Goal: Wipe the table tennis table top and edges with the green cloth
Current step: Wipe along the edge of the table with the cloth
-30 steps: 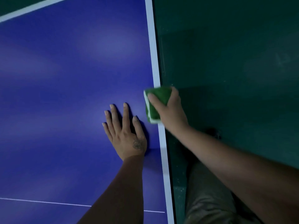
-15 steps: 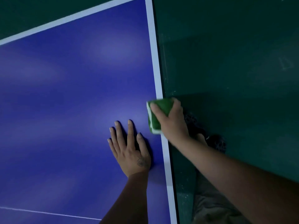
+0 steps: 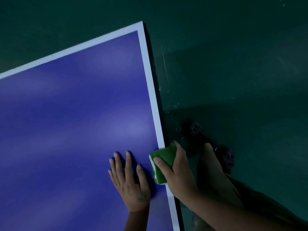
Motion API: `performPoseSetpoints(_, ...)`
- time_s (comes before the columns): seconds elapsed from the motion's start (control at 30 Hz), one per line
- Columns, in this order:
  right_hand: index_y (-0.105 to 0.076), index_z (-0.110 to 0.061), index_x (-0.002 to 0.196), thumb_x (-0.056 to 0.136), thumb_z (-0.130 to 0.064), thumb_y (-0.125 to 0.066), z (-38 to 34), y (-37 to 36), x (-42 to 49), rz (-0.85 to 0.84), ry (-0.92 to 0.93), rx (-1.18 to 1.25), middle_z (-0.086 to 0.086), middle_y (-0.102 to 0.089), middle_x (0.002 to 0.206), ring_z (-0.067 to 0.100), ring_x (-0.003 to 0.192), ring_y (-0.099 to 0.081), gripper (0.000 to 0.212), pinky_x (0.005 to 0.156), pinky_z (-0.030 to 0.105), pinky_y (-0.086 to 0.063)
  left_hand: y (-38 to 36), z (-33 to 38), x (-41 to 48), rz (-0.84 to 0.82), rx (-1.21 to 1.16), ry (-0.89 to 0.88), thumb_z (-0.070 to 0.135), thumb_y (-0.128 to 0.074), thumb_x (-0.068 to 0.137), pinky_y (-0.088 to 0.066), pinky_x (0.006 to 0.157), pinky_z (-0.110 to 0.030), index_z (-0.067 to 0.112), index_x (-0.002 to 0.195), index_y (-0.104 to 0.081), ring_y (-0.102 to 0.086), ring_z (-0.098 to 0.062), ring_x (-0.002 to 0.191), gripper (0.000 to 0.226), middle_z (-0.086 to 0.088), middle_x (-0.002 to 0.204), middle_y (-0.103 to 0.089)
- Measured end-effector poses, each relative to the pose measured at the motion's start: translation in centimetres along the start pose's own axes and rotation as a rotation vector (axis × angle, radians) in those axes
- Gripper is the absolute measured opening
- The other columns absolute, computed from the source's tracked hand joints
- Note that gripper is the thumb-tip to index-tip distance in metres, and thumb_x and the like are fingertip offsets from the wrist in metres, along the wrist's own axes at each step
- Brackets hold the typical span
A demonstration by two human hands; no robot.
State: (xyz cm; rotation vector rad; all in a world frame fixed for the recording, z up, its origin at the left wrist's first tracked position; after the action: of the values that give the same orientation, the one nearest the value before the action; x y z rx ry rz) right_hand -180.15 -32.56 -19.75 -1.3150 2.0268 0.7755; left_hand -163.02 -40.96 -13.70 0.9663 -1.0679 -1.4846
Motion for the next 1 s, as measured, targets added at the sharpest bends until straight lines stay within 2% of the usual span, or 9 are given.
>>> performPoseSetpoints(0.27,-0.035,-0.019,0.162,0.073,-0.091,-0.056,-9.3,2.2,9.2,0.054,0.029,0.071,0.003,-0.050,0.149,0.022,0.134,-0.053,0.117,0.111,0.035,-0.042,-0.8,8.1,24.4,0.088,-0.093,-0.043,0.032,-0.055,0.111,-0.014,0.135,-0.053,0.017,0.164,-0.046,-0.021,-0.029,0.166,0.055,-0.008,0.176,-0.032)
performPoseSetpoints(0.33,-0.043,-0.017,0.152,0.080,-0.081,-0.071,-13.4,3.1,13.7,0.081,0.053,0.133,0.006,-0.056,0.140,0.027,0.124,-0.061,0.100,0.105,0.040,-0.052,-1.0,8.2,26.8,0.139,-0.024,0.055,0.042,-0.049,0.112,-0.011,0.135,-0.049,0.024,0.166,-0.044,-0.019,-0.026,0.167,0.057,-0.004,0.177,-0.029)
performPoseSetpoints(0.37,-0.046,-0.019,0.145,0.085,-0.074,-0.075,-15.4,3.6,16.0,0.092,0.053,0.155,0.005,-0.058,0.134,0.026,0.116,-0.065,0.087,0.094,0.038,-0.056,-1.0,8.1,27.0,0.167,0.000,0.076,0.045,-0.048,0.111,-0.012,0.135,-0.048,0.025,0.165,-0.045,-0.020,-0.025,0.166,0.057,-0.004,0.177,-0.030)
performPoseSetpoints(0.47,-0.043,-0.031,0.129,0.090,-0.069,-0.075,-19.7,4.7,20.0,0.104,0.070,0.200,-0.010,-0.058,0.117,0.009,0.098,-0.064,0.063,0.070,0.023,-0.047,-0.6,8.0,26.5,0.226,0.015,0.039,0.043,-0.049,0.110,-0.017,0.134,-0.048,0.023,0.162,-0.050,-0.026,-0.027,0.165,0.055,-0.006,0.174,-0.035)
performPoseSetpoints(0.53,-0.045,-0.029,0.130,0.090,-0.066,-0.078,-19.9,4.9,19.9,0.146,0.075,0.261,-0.008,-0.059,0.119,0.010,0.102,-0.065,0.064,0.077,0.027,-0.052,-0.7,7.8,26.8,0.231,0.018,0.037,0.042,-0.049,0.110,-0.019,0.133,-0.049,0.023,0.162,-0.051,-0.027,-0.027,0.164,0.055,-0.006,0.174,-0.036)
performPoseSetpoints(0.6,-0.048,-0.023,0.140,0.085,-0.065,-0.078,-17.9,4.5,17.4,0.186,0.070,0.254,0.001,-0.061,0.129,0.020,0.114,-0.066,0.075,0.098,0.038,-0.055,-0.8,7.8,27.0,0.226,0.033,0.053,0.043,-0.049,0.110,-0.019,0.133,-0.050,0.024,0.162,-0.050,-0.026,-0.027,0.164,0.056,-0.005,0.175,-0.035)
performPoseSetpoints(0.7,-0.042,-0.022,0.157,0.076,-0.075,-0.071,-13.2,3.3,12.2,0.168,-0.013,0.219,0.000,-0.057,0.141,0.019,0.129,-0.059,0.101,0.118,0.043,-0.046,-0.7,8.2,26.9,0.232,0.058,0.042,0.041,-0.050,0.110,-0.019,0.133,-0.049,0.023,0.162,-0.050,-0.027,-0.028,0.164,0.055,-0.007,0.175,-0.035)
performPoseSetpoints(0.83,-0.038,-0.026,0.161,0.073,-0.079,-0.065,-9.7,2.4,9.0,0.154,-0.090,0.178,-0.005,-0.055,0.146,0.015,0.135,-0.056,0.107,0.120,0.047,-0.043,-0.7,8.2,27.0,0.216,0.062,0.051,0.040,-0.051,0.110,-0.019,0.133,-0.049,0.023,0.162,-0.050,-0.026,-0.028,0.164,0.055,-0.007,0.175,-0.034)
performPoseSetpoints(1.0,-0.038,-0.025,0.161,0.070,-0.089,-0.058,-13.3,3.1,12.2,0.147,-0.053,0.097,-0.002,-0.057,0.145,0.018,0.129,-0.060,0.112,0.112,0.040,-0.048,-1.0,7.9,27.2,0.204,0.057,0.049,0.040,-0.051,0.110,-0.018,0.134,-0.050,0.023,0.163,-0.049,-0.025,-0.027,0.165,0.055,-0.006,0.175,-0.033)
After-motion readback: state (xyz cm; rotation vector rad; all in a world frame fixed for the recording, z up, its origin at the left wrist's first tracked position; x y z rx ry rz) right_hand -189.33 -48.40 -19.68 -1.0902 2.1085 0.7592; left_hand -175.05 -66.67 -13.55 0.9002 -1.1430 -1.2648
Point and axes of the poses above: each hand's wrist, its own x-axis towards the middle knuckle, its own y-axis out of the back of the hand, z = x × y, the point moved 10 cm from there along x, towards the middle knuckle
